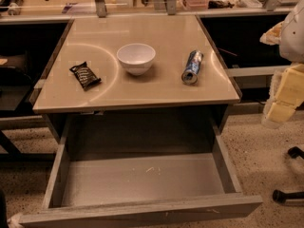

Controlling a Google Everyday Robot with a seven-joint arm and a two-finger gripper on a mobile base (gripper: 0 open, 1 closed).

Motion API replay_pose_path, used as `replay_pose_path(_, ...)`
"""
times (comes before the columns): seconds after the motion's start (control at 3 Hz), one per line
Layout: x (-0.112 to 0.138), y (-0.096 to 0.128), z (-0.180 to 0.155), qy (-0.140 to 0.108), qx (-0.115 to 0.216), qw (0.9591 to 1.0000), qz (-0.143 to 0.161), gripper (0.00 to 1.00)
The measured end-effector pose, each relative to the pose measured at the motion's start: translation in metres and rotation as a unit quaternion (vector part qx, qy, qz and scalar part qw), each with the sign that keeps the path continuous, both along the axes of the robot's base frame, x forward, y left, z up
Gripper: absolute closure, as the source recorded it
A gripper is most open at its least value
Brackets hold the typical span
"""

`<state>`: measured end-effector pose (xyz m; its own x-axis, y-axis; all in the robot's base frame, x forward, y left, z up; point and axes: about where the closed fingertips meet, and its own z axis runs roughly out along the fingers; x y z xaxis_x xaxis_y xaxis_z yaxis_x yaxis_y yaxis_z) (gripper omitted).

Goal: Place rxbar chocolate into top drawer

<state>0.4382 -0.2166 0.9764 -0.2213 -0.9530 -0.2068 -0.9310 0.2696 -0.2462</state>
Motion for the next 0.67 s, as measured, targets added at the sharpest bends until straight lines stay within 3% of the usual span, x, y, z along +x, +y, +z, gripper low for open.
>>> replay_pose_path(0.33,0.000,0.003,0.004,-0.005,-0.001,1.0000,0.003,0.00)
replay_pose_path(0.67,-0.007,0.041,0.009,-0.006,0.005,0.9995,0.031,0.00)
